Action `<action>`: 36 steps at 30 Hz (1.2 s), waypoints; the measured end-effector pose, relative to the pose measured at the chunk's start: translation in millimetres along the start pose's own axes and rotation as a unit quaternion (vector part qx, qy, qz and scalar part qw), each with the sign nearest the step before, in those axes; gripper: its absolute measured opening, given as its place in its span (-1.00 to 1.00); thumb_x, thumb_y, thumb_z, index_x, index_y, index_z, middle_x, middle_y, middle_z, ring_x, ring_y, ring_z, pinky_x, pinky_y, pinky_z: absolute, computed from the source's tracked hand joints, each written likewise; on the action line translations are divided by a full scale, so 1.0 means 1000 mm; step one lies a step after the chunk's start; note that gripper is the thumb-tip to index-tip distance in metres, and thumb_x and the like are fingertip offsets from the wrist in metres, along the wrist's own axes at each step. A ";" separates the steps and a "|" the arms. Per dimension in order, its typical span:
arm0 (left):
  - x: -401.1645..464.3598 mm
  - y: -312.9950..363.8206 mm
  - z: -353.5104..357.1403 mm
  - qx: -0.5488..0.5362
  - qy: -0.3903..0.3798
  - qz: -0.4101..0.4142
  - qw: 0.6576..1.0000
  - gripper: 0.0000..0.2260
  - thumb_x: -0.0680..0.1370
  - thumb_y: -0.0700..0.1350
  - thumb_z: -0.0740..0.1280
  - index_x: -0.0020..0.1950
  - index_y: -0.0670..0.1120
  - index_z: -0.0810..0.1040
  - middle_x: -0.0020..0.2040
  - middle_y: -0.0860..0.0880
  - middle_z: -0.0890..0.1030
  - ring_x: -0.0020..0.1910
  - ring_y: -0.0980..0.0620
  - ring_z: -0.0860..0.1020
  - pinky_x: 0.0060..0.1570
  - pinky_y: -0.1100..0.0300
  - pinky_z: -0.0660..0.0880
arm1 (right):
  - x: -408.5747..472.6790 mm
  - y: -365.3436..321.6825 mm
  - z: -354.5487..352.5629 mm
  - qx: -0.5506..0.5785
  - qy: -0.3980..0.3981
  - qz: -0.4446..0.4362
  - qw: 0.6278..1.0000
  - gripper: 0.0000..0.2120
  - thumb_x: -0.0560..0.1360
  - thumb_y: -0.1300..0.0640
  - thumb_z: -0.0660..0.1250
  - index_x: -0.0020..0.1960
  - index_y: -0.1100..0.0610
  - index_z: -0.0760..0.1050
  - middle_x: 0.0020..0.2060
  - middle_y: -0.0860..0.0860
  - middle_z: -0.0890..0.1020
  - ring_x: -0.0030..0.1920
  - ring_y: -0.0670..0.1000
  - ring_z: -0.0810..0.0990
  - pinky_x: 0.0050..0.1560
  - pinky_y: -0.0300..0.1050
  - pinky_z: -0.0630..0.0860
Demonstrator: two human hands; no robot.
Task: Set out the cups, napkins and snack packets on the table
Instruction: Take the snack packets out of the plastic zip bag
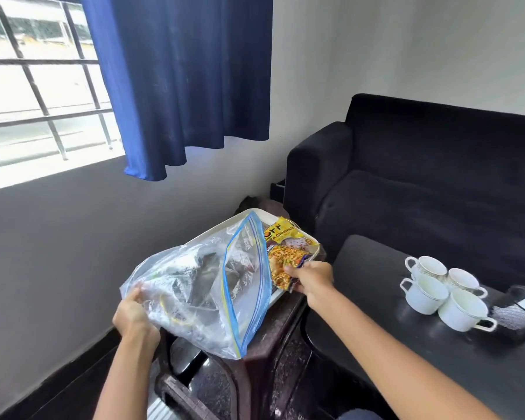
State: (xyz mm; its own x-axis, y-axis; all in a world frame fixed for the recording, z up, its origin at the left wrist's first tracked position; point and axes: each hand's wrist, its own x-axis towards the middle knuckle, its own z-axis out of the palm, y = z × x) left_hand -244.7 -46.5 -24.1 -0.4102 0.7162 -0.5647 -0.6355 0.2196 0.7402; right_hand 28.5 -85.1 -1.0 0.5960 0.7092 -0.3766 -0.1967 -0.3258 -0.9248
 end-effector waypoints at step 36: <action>0.004 -0.019 0.005 0.102 0.018 0.078 0.992 -0.77 0.48 0.05 0.35 -0.03 -0.07 0.45 -0.14 0.04 0.48 -0.15 0.06 0.45 -0.09 0.14 0.37 | -0.050 0.013 0.019 -0.406 -0.101 -0.499 0.759 -0.79 0.42 0.34 0.24 -0.17 0.16 0.63 -0.17 0.00 0.66 0.01 0.07 0.51 0.14 -0.11 0.35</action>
State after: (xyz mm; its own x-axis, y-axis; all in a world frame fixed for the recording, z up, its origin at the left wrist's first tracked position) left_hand -230.5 -44.2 -38.9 -0.5180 0.7289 -0.4476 -0.4186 0.2403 0.8758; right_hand -18.4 -112.8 4.8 -0.0145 0.9109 0.4124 0.8676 0.2165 -0.4477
